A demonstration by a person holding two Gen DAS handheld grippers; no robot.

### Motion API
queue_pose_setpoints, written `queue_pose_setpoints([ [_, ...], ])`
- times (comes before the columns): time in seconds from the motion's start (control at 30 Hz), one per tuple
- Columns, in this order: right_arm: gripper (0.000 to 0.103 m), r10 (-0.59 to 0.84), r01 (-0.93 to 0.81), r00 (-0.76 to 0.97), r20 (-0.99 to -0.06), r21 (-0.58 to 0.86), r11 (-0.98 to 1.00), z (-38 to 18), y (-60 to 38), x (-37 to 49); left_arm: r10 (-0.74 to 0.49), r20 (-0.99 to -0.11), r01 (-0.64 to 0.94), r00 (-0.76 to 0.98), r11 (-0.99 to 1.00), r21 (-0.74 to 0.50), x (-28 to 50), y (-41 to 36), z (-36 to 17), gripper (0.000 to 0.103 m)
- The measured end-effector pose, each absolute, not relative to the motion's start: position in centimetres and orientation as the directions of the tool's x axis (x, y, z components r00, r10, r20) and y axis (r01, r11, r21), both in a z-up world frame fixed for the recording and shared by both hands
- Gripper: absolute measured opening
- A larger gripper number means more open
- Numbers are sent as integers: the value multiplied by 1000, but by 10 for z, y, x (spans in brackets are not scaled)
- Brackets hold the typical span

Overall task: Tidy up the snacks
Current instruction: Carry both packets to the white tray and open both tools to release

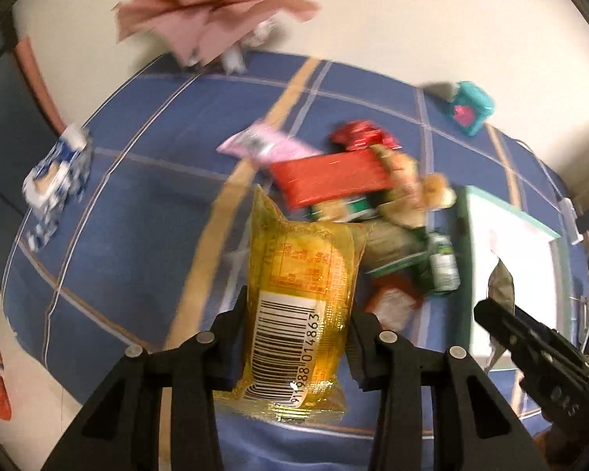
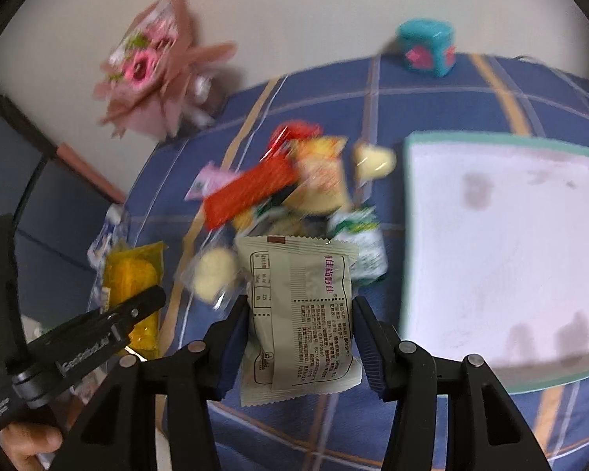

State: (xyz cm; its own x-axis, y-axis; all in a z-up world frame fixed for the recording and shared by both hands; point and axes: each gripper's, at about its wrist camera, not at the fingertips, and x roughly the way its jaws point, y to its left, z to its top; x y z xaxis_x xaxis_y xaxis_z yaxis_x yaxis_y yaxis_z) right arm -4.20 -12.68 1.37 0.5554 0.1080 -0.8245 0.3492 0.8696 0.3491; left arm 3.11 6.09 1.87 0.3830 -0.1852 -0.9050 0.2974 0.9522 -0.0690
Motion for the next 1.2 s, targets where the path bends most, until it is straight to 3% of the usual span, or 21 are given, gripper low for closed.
queue_pose_setpoints([
  [0.3, 54, -108, 557, 537, -837, 256, 790, 22, -216, -76, -267, -895, 448, 357, 890, -86, 11, -46, 32, 43],
  [0.57, 54, -155, 647, 512, -845, 260, 717, 7, -262, -84, -283, -904, 525, 319, 847, -80, 8, -125, 11, 43],
  [1.2, 54, -205, 698, 437, -876, 186, 692, -20, -317, -56, -301, -908, 581, 292, 810, -82, 34, -202, -35, 43],
])
